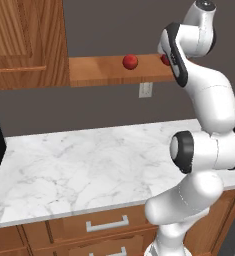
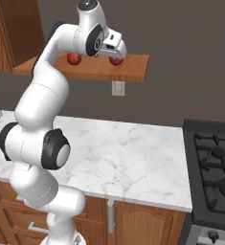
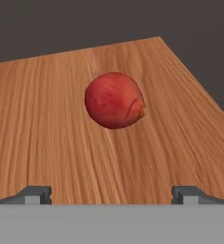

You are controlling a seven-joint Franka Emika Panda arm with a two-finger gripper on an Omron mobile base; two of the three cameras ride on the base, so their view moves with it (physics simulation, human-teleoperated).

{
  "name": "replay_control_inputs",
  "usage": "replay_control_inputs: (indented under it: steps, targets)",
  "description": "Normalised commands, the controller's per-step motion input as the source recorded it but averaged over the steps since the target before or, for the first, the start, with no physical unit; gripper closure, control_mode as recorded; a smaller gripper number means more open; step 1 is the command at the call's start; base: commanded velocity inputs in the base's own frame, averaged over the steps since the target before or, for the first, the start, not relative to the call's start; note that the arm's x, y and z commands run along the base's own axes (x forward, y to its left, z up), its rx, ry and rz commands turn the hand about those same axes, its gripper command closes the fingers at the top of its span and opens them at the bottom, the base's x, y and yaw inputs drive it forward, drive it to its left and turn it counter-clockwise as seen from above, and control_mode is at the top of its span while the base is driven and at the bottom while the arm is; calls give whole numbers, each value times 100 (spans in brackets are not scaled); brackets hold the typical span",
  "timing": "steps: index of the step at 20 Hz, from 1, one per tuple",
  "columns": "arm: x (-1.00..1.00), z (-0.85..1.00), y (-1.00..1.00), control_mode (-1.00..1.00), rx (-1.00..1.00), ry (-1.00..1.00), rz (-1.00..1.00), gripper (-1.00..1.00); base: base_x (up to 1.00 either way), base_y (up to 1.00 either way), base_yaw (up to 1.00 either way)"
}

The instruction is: Pick the onions from the cabinet and place them in one bowl. Pick the avocado from the sink and place it in the other bowl.

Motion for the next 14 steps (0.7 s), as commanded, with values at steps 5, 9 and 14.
replay_control_inputs:
  steps: [5, 9, 14]
  targets:
    - [18, -17, 0, -100, 0, 0, 0, -100, 0, 0, 0]
    - [20, -2, -6, -100, 0, 0, 0, -100, 0, 0, 0]
    - [24, 0, -12, -100, 0, 0, 0, -100, 0, 0, 0]
